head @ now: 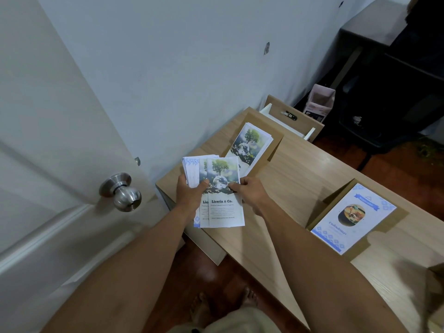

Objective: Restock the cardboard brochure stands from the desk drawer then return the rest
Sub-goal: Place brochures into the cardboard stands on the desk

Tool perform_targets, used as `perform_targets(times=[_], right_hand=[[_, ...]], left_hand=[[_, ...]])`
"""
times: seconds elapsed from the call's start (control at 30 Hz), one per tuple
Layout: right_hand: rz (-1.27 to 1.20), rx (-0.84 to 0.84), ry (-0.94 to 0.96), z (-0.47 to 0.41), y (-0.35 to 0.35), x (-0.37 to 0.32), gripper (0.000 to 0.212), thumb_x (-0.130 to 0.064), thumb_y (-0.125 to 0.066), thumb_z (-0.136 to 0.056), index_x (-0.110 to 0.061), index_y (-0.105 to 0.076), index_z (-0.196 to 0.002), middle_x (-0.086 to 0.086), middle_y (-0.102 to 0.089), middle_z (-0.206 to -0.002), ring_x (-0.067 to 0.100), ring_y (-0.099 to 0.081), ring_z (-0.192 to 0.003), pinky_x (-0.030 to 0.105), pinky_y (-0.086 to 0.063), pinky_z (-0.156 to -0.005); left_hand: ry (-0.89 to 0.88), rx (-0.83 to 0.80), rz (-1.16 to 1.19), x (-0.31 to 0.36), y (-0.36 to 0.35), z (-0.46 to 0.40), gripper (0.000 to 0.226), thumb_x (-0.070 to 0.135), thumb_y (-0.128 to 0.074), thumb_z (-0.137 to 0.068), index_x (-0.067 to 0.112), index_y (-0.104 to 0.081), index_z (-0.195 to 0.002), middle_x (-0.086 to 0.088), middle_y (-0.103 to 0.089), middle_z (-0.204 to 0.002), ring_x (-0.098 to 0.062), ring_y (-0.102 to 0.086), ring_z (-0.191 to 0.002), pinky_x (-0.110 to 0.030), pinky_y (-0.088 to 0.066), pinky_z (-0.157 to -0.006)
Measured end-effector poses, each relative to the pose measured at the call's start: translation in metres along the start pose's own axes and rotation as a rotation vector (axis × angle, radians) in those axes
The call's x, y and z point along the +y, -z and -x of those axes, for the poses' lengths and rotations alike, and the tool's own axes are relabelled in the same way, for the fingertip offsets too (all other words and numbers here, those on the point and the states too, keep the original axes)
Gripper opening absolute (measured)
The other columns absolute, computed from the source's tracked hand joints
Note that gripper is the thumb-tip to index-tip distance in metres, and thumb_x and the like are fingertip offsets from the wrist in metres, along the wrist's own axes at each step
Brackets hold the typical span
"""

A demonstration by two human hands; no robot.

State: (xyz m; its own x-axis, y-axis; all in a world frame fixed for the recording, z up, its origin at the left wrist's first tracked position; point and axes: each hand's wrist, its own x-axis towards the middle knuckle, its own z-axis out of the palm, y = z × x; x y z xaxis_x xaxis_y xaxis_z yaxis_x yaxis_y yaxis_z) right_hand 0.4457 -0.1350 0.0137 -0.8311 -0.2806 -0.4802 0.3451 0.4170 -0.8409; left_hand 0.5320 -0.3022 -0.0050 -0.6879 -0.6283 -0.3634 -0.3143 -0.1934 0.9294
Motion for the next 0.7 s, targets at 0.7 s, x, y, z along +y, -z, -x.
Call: perform_targets(times=[0.7], right_hand=[[0.084, 0.446, 0.231, -0.07, 0.009, -0.027, 0.022, -0.01, -0.053, -0.101, -0.013, -0.052, -0.079, 0.018, -0.069, -0.086, 0.034, -0.071, -0.078, 0.037, -0.057, -0.061]], left_hand=[[0.056, 0.142, -0.066, -0.028, 0.029, -0.028, 0.052, 0.015, -0.081, -0.087, 0.012, -0.051, -0.129, -0.012, -0.066, -0.118, -0.03, -0.07, -0.101, -0.044, -0.062, -0.082]])
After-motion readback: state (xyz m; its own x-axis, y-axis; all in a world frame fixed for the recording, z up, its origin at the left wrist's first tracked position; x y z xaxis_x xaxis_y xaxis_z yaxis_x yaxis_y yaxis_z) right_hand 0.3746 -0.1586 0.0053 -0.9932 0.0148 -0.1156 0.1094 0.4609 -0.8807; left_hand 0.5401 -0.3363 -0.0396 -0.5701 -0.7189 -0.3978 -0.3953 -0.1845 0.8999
